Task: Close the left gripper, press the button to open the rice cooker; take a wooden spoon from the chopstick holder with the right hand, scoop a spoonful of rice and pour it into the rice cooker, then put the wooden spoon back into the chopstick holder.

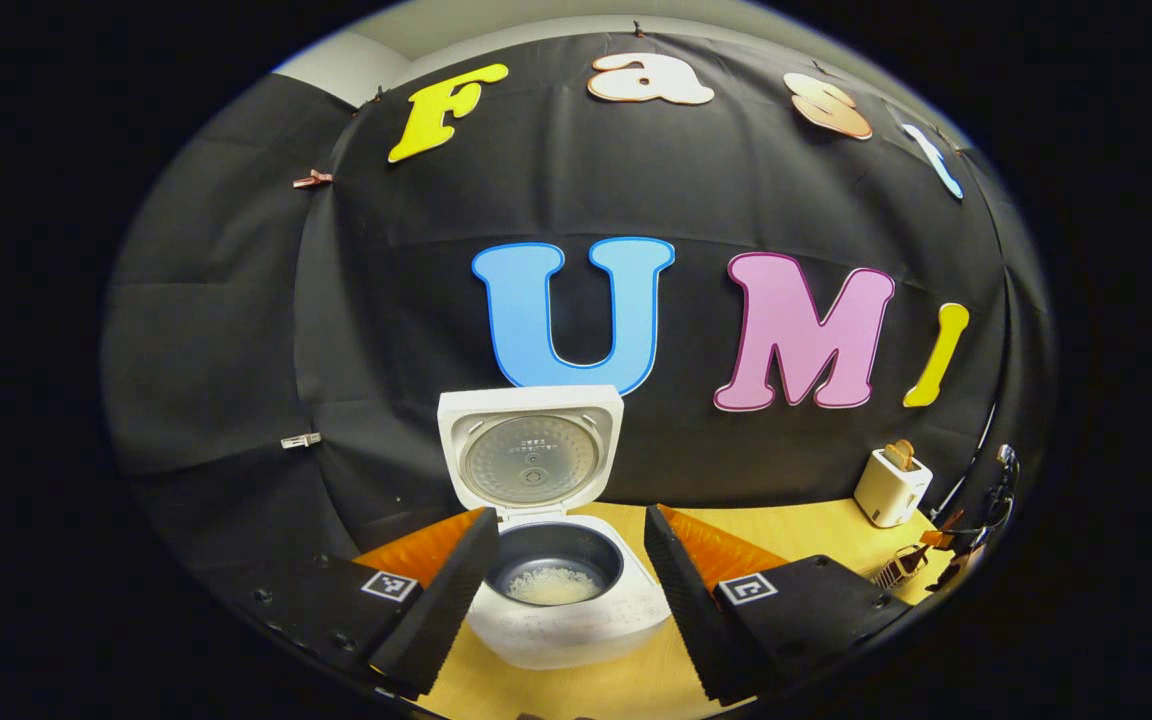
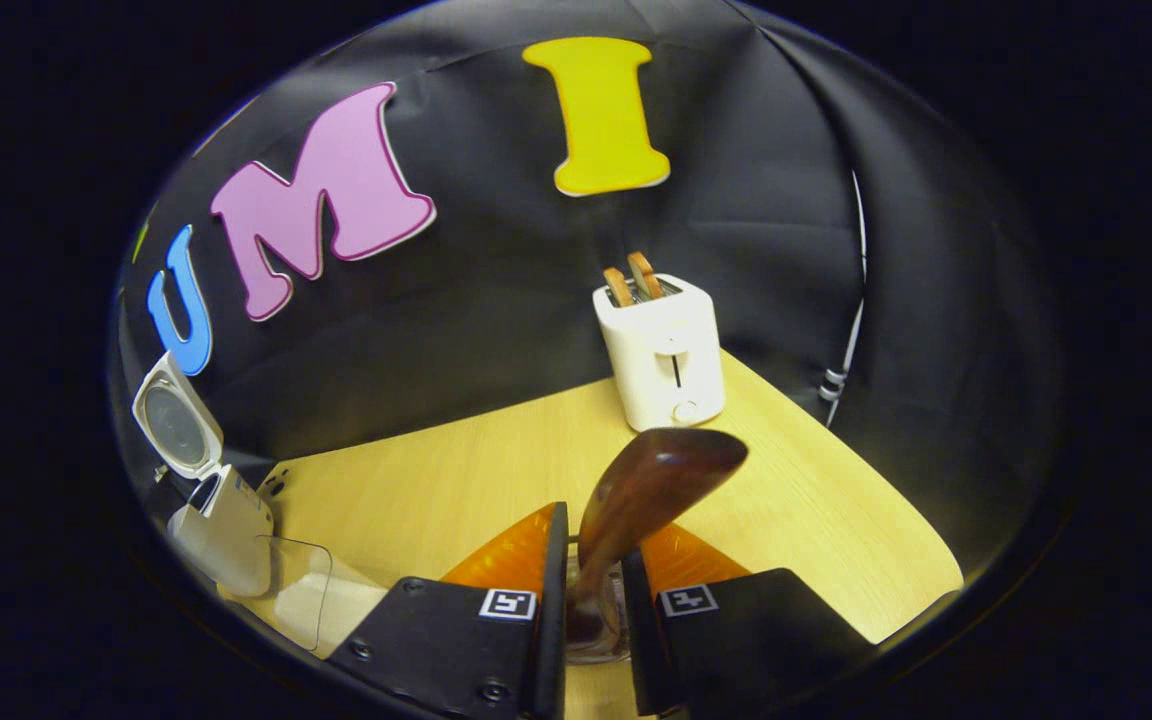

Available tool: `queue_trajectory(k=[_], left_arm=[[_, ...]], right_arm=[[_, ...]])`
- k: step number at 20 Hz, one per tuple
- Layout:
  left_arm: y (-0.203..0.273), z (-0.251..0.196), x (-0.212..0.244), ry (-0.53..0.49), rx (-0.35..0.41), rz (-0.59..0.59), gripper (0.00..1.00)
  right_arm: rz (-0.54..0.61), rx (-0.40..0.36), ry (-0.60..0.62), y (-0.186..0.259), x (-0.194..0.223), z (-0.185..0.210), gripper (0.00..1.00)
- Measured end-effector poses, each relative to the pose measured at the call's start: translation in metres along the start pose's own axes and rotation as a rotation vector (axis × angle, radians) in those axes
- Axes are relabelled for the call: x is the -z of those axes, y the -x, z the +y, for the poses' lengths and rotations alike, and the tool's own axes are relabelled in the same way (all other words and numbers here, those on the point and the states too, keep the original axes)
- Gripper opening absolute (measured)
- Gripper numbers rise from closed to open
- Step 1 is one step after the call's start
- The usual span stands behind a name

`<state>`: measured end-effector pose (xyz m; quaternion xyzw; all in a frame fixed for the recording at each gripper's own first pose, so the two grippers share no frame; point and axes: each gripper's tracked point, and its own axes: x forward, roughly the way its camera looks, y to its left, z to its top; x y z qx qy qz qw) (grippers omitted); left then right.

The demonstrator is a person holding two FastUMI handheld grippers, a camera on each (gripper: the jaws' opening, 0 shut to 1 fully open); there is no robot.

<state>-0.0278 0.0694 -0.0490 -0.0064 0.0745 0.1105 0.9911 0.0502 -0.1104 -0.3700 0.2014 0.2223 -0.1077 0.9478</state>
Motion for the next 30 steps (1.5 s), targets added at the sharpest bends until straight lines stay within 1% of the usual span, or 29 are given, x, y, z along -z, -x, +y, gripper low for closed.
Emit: queue_trajectory(k=[2, 3, 4, 5, 6, 7, 8, 9, 10, 11, 12, 14, 15, 16, 18, 20, 23, 24, 25, 27, 30], left_arm=[[-0.002, 0.002, 0.0, -0.001, -0.002, 0.002, 0.93], [-0.002, 0.003, 0.002, 0.003, -0.003, 0.003, 0.94], [-0.003, 0.004, 0.001, 0.006, -0.003, 0.003, 0.93], [-0.003, 0.005, 0.001, 0.005, -0.003, 0.003, 0.93], [-0.003, 0.006, 0.001, 0.002, -0.006, 0.003, 0.93], [-0.003, 0.007, 0.002, -0.002, -0.008, 0.004, 0.94], [-0.003, 0.009, 0.001, -0.003, -0.011, 0.004, 0.94], [-0.003, 0.01, 0.002, -0.002, -0.013, 0.006, 0.94], [-0.003, 0.012, 0.002, 0.0, -0.015, 0.007, 0.94], [-0.003, 0.013, 0.002, 0.001, -0.015, 0.006, 0.94], [-0.003, 0.013, 0.001, 0.003, -0.014, 0.004, 0.93], [-0.003, 0.014, 0.002, 0.011, -0.008, 0.0, 0.93], [-0.004, 0.014, 0.003, 0.016, -0.005, -0.002, 0.93], [-0.005, 0.014, 0.002, 0.022, 0.001, -0.004, 0.94], [-0.006, 0.016, 0.002, 0.03, 0.01, -0.013, 0.93], [-0.008, 0.017, 0.001, 0.041, 0.021, -0.024, 0.94], [-0.011, 0.022, 0.0, 0.065, 0.039, -0.041, 0.94], [-0.013, 0.023, -0.001, 0.073, 0.045, -0.045, 0.94], [-0.014, 0.024, 0.0, 0.078, 0.051, -0.052, 0.94], [-0.017, 0.028, -0.001, 0.083, 0.064, -0.064, 0.94], [-0.021, 0.033, -0.002, 0.079, 0.085, -0.082, 0.93]], right_arm=[[0.052, -0.032, 0.012, -0.003, 0.016, 0.009, 0.3], [0.078, -0.036, 0.01, -0.005, 0.023, 0.012, 0.14], [0.086, -0.031, 0.014, -0.008, 0.027, 0.012, 0.3], [0.089, -0.032, 0.014, -0.01, 0.028, 0.013, 0.3], [0.095, -0.03, 0.007, -0.012, 0.029, 0.014, 0.27], [0.099, -0.034, 0.004, -0.013, 0.029, 0.016, 0.26], [0.103, -0.035, 0.008, -0.017, 0.03, 0.017, 0.14], [0.099, -0.026, 0.014, -0.014, 0.029, 0.015, 0.23], [0.095, -0.012, 0.022, -0.015, 0.028, 0.013, 0.2], [0.094, -0.009, 0.027, -0.015, 0.028, 0.013, 0.2], [0.104, -0.017, 0.025, -0.016, 0.029, 0.015, 0.17], [0.146, -0.027, 0.005, -0.011, 0.031, 0.015, 0.18], [0.141, -0.01, 0.014, -0.009, 0.029, 0.01, 0.17], [0.126, -0.013, 0.012, -0.005, 0.022, 0.01, 0.14], [0.082, -0.022, 0.001, 0.008, -0.001, 0.016, 0.14], [0.033, -0.033, 0.02, 0.025, -0.026, 0.022, 0.14], [-0.044, -0.067, 0.024, 0.05, -0.067, 0.042, 0.14], [-0.057, -0.084, 0.009, 0.058, -0.076, 0.051, 0.14], [-0.073, -0.108, -0.004, 0.066, -0.086, 0.062, 0.11], [-0.099, -0.163, -0.019, 0.081, -0.1, 0.088, 0.11], [-0.105, -0.248, -0.049, 0.097, -0.109, 0.133, 0.11]])
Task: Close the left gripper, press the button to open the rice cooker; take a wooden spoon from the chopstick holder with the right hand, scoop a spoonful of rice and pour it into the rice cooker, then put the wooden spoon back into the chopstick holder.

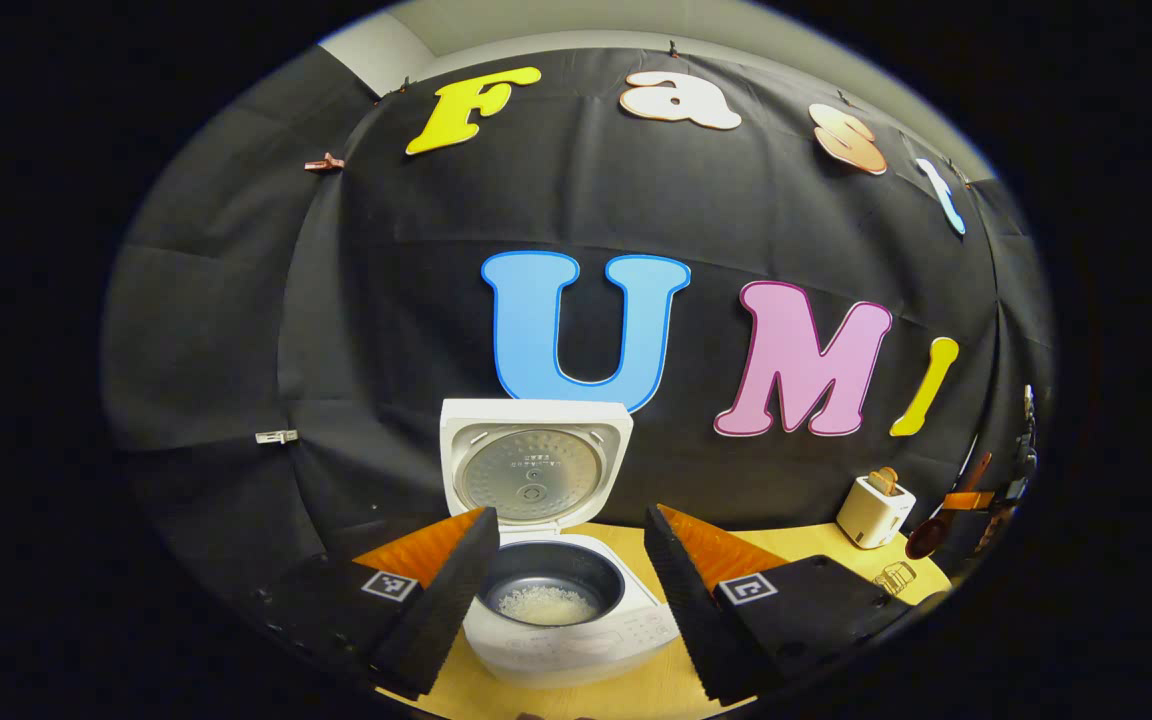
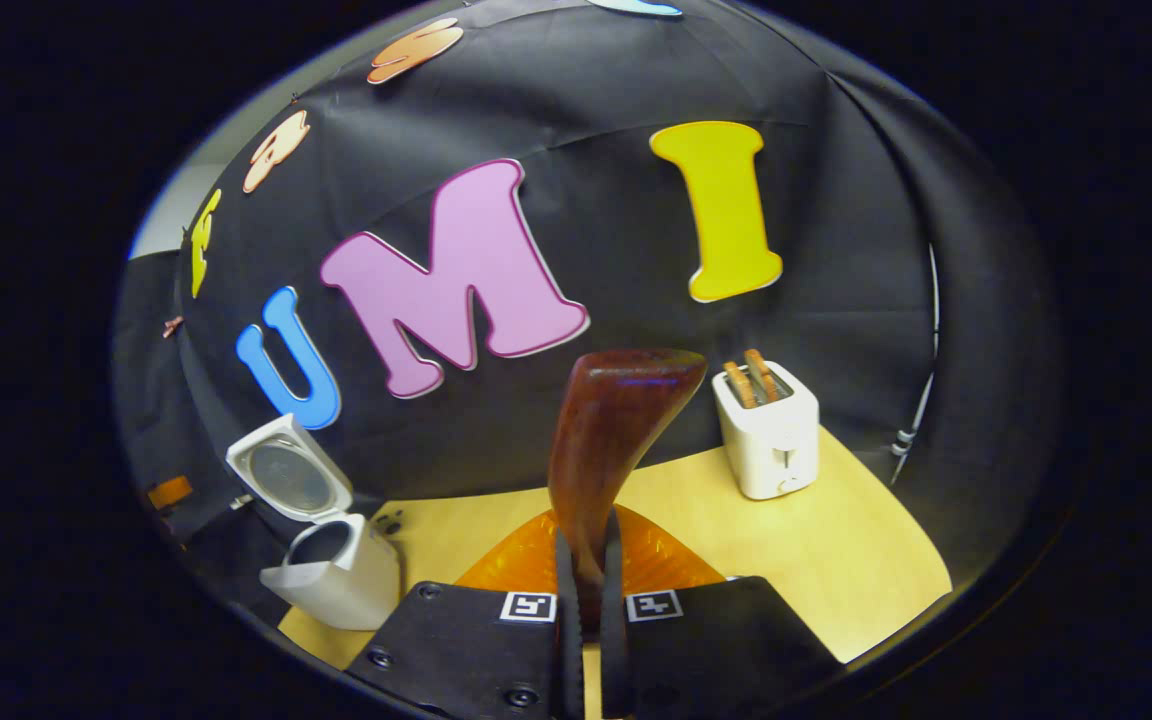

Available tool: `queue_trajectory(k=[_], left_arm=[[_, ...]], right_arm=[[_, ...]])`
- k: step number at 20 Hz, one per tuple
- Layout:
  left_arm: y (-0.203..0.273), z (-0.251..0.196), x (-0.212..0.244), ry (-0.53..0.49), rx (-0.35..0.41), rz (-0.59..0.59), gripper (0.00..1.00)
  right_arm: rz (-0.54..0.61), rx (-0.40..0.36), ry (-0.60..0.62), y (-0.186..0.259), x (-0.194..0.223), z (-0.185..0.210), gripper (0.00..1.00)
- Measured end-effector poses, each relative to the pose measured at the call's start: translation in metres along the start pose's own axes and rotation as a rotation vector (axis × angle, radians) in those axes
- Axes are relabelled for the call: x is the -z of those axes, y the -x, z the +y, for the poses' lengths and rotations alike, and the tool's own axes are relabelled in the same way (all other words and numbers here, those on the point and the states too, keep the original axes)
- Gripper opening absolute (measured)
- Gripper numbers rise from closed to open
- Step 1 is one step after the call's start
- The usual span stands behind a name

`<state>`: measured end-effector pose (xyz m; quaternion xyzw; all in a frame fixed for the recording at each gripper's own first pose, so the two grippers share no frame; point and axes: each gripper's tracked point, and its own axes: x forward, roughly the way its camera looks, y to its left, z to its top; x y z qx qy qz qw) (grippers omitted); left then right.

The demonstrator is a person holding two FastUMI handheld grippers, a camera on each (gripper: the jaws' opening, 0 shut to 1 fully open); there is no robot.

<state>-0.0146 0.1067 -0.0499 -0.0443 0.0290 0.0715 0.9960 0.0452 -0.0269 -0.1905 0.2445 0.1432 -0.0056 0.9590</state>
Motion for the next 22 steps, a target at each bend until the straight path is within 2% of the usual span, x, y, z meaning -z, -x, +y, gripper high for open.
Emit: queue_trajectory(k=[5, 10, 13, 17, 20, 22], left_arm=[[-0.004, 0.012, 0.0, 0.005, 0.035, -0.014, 0.93], [-0.003, 0.03, -0.002, -0.003, 0.063, -0.025, 0.93], [-0.003, 0.04, -0.002, 0.004, 0.076, -0.023, 0.93], [-0.003, 0.05, 0.0, 0.002, 0.086, -0.014, 0.93], [-0.002, 0.059, 0.002, -0.003, 0.086, -0.011, 0.93], [-0.002, 0.065, 0.005, -0.003, 0.083, -0.002, 0.93]], right_arm=[[0.039, -0.048, 0.042, -0.012, 0.027, 0.059, 0.11], [0.159, -0.06, 0.166, -0.038, 0.098, 0.099, 0.11], [0.229, -0.03, 0.275, -0.054, 0.142, 0.105, 0.11], [0.279, 0.024, 0.412, -0.074, 0.179, 0.099, 0.11], [0.318, 0.052, 0.478, -0.087, 0.206, 0.096, 0.11], [0.351, 0.069, 0.478, -0.092, 0.224, 0.095, 0.11]])
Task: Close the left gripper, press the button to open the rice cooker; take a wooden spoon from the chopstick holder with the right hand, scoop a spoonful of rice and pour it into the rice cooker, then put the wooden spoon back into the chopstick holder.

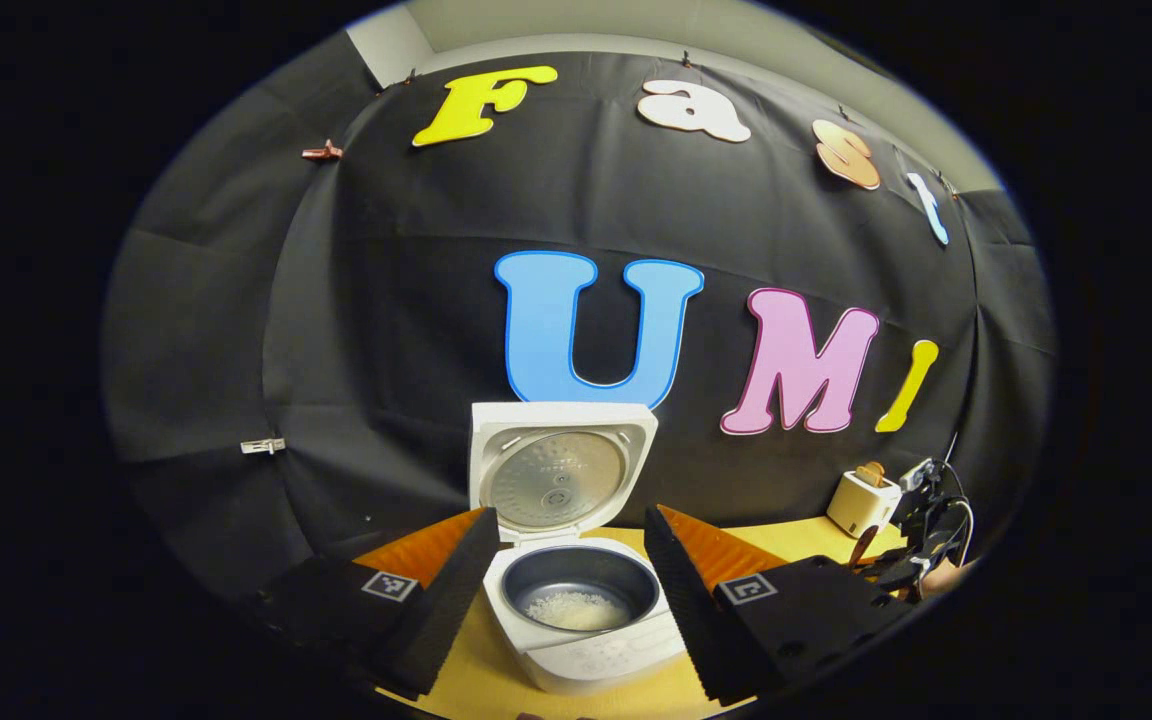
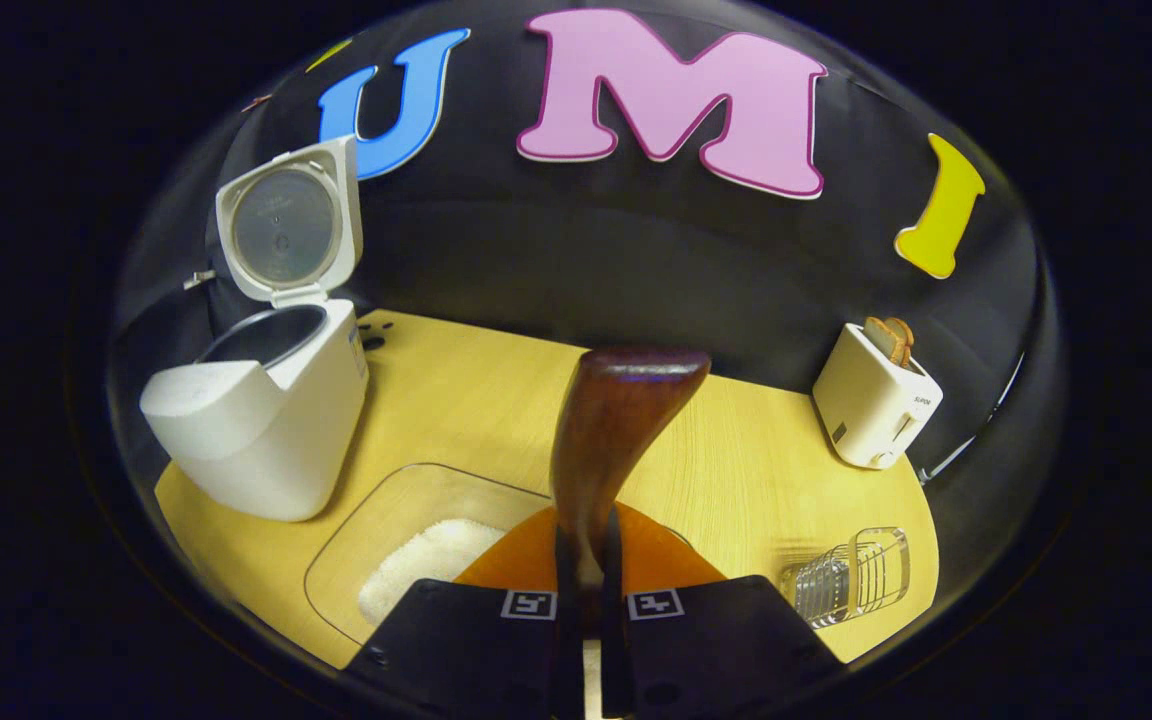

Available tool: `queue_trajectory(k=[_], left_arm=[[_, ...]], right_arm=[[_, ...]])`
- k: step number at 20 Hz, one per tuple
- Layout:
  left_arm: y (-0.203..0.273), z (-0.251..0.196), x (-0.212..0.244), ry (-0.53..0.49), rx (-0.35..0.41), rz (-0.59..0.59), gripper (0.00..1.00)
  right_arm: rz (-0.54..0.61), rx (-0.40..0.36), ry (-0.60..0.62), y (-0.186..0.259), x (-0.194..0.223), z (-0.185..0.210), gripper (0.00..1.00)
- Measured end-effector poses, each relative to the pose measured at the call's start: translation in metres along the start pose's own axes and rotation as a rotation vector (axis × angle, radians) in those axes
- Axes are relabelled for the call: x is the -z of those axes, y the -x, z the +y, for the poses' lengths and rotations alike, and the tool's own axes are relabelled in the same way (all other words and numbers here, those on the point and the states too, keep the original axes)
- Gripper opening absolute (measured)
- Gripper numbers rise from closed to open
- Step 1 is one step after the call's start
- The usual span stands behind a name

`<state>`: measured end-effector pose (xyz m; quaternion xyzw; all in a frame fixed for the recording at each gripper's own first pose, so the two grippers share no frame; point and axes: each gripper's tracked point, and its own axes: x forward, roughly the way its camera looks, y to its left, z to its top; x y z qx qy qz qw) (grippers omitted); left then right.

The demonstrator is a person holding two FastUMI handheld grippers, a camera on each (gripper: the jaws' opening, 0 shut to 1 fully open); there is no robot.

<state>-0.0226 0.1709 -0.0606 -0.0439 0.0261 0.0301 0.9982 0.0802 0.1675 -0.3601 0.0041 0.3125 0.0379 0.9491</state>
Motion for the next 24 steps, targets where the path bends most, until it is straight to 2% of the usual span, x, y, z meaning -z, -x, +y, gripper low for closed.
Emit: queue_trajectory(k=[5, 11, 18, 22, 24], left_arm=[[-0.001, 0.017, 0.005, 0.01, -0.017, 0.01, 0.93], [-0.007, 0.023, 0.006, 0.021, -0.015, 0.007, 0.93], [-0.001, 0.023, 0.004, 0.033, -0.023, -0.001, 0.93], [0.004, 0.023, 0.002, 0.029, -0.029, -0.006, 0.93], [0.005, 0.022, 0.001, 0.029, -0.03, -0.011, 0.93]], right_arm=[[0.03, -0.068, -0.161, -0.009, 0.006, 0.036, 0.11], [0.054, -0.144, -0.372, -0.008, 0.004, 0.055, 0.11], [0.064, -0.186, -0.696, 0.005, 0.005, 0.047, 0.11], [0.028, -0.236, -0.904, 0.015, -0.005, 0.034, 0.11], [-0.002, -0.242, -0.96, 0.024, -0.014, 0.025, 0.11]])
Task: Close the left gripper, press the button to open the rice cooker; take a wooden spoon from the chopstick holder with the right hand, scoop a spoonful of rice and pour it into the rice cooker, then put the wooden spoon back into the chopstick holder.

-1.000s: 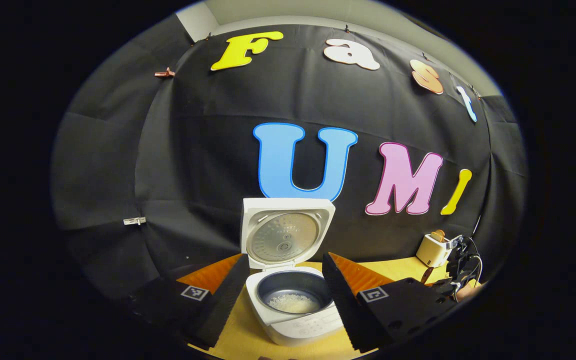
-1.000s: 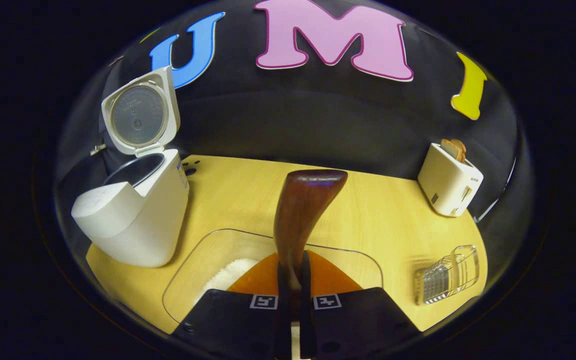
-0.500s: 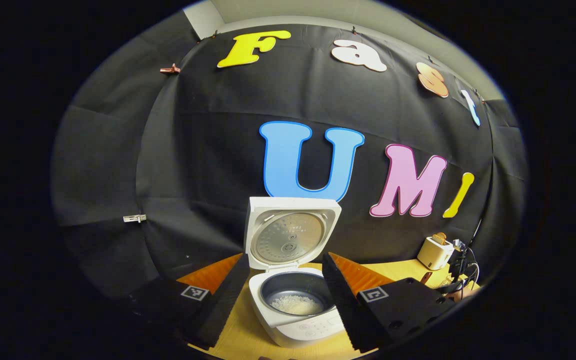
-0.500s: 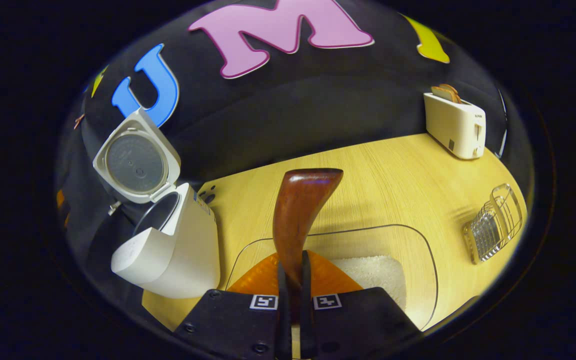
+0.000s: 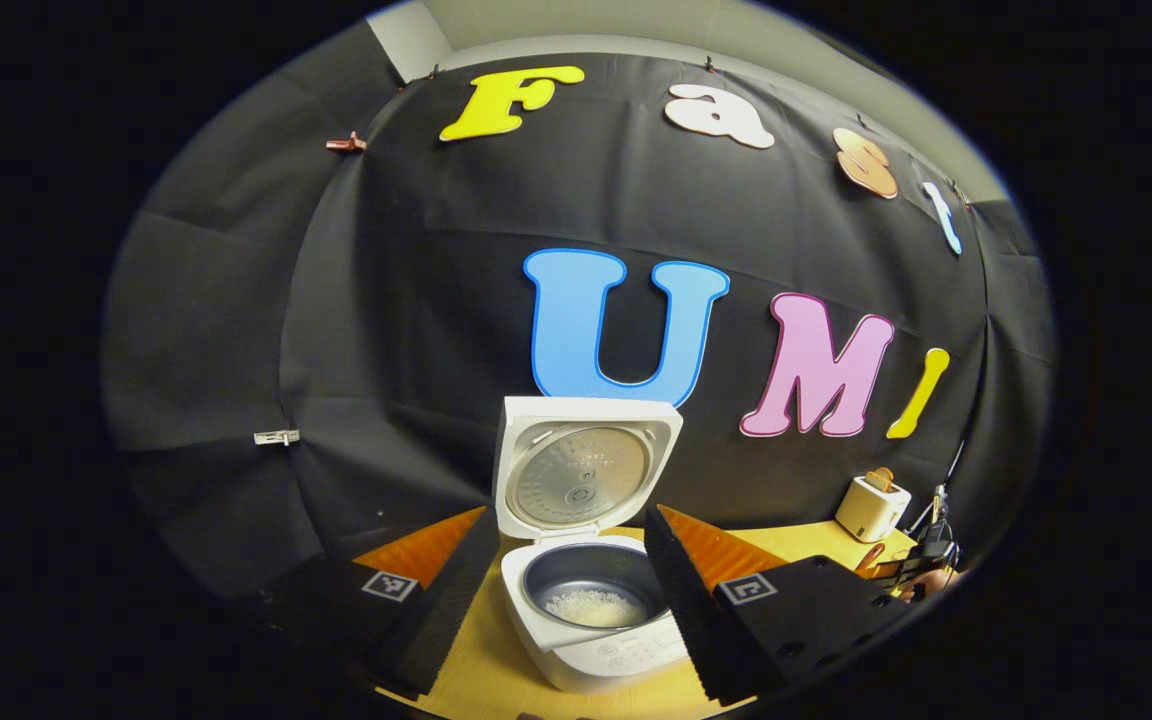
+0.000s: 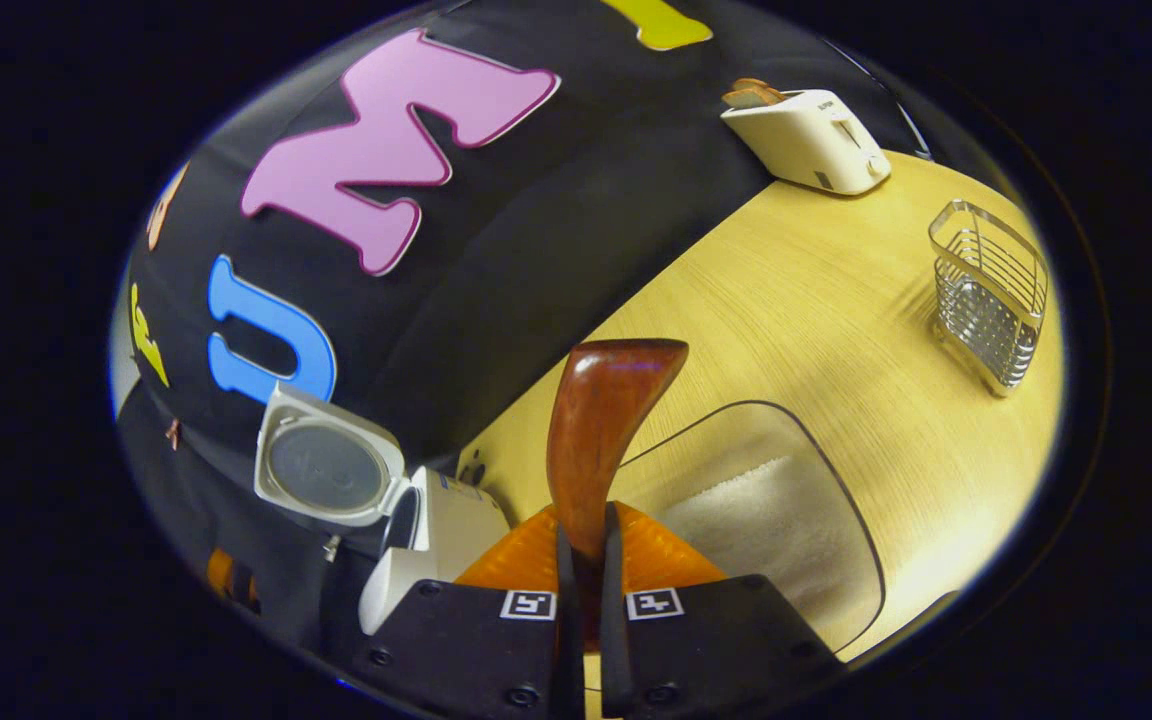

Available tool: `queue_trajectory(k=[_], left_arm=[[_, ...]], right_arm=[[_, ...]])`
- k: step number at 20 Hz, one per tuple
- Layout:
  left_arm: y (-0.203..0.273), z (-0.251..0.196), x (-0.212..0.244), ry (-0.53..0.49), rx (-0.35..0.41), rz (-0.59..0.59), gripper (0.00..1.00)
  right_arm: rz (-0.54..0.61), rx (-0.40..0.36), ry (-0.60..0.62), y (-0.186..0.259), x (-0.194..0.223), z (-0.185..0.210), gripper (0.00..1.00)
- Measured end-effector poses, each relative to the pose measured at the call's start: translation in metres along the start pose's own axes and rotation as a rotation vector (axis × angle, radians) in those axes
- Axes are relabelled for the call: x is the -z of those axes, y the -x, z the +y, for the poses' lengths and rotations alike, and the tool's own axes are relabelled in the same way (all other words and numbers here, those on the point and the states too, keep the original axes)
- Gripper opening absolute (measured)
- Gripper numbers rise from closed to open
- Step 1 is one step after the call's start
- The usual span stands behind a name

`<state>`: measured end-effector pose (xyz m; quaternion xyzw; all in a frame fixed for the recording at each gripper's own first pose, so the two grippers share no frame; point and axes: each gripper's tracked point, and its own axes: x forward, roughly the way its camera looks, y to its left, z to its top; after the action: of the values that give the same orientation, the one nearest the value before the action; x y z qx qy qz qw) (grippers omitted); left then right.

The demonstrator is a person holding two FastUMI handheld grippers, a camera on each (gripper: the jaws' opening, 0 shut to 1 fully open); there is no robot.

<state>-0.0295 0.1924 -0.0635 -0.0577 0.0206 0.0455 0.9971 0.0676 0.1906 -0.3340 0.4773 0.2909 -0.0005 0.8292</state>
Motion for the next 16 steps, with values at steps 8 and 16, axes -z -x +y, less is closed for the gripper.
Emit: queue_trajectory(k=[8, 16], left_arm=[[-0.002, -0.002, 0.004, 0.029, 0.004, -0.016, 0.93], [-0.006, 0.006, 0.015, 0.058, -0.013, -0.02, 0.93]], right_arm=[[-0.1, -0.155, -0.184, 0.032, -0.056, 0.059, 0.11], [-0.104, -0.315, -0.179, 0.018, -0.079, 0.18, 0.11]])
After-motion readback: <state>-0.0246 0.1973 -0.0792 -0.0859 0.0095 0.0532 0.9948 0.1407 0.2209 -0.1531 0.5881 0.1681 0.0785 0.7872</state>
